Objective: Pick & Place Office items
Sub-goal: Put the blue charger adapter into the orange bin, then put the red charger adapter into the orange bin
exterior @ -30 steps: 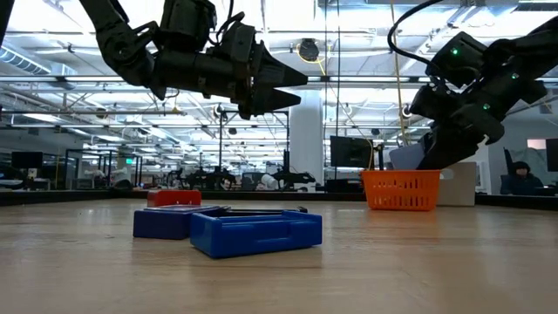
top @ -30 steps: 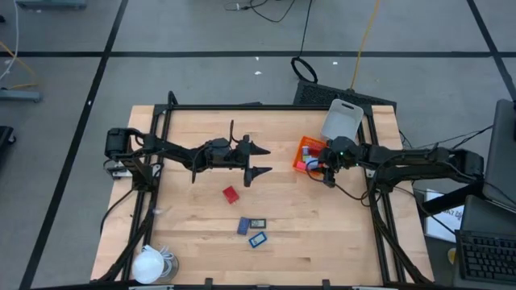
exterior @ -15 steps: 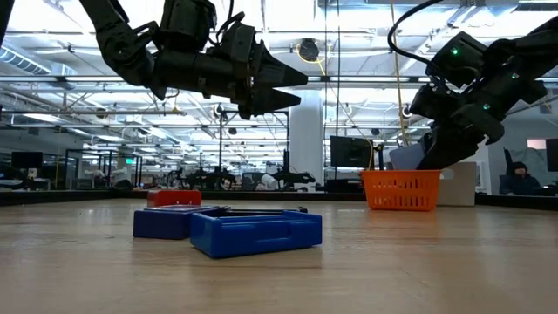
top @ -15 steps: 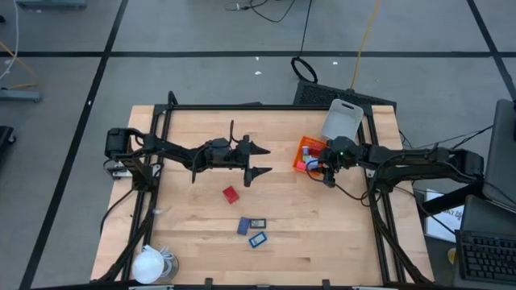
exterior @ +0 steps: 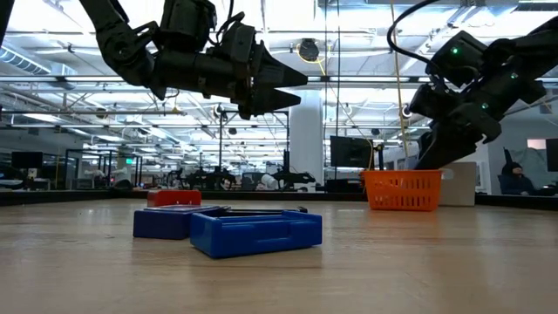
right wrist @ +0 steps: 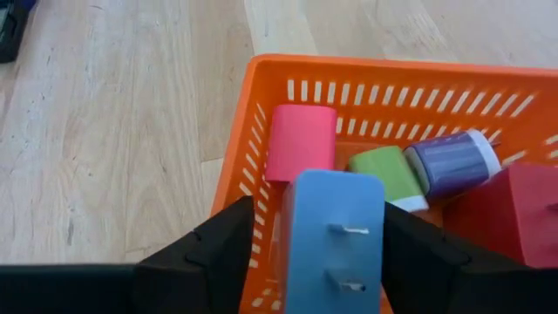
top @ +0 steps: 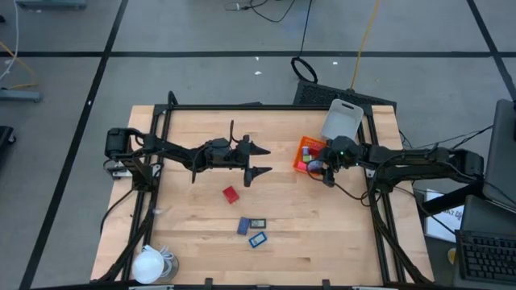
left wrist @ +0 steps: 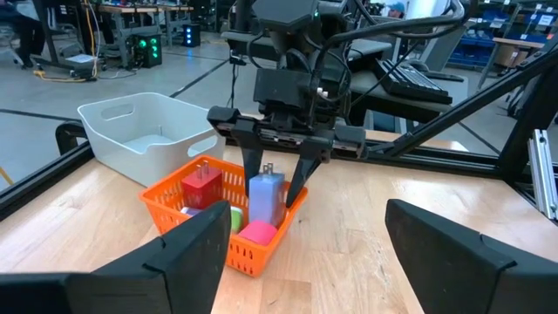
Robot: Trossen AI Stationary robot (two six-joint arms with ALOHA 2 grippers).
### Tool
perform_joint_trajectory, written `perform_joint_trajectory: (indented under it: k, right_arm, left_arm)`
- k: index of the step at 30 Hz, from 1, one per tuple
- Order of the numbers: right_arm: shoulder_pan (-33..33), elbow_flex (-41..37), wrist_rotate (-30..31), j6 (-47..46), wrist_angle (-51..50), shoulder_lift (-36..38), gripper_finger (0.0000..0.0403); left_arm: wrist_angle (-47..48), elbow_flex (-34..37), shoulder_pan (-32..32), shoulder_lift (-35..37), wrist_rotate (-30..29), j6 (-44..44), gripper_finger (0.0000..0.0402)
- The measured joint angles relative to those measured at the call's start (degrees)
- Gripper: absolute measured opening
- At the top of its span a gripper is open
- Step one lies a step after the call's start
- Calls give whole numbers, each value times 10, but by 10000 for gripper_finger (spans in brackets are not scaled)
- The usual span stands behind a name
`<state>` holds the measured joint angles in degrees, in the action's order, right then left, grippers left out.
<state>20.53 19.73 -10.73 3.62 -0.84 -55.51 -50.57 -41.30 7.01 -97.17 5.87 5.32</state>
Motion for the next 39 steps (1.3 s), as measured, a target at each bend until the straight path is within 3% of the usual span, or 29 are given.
perform_joint_trajectory:
  k: [10,18,27,39]
  right_arm:
    - [0,0,1,0,50,13,219]
    - [0,0,1,0,91,79,219]
    - [0,0,1,-36,97,146,219]
    - [0,0,1,-35,91,151,219]
  left_arm:
    - [0,0,0,0,0,0,313]
    - [0,0,0,0,0,1,326]
    - [0,0,0,0,1,2,313]
    - [31,0,0,0,2,15,308]
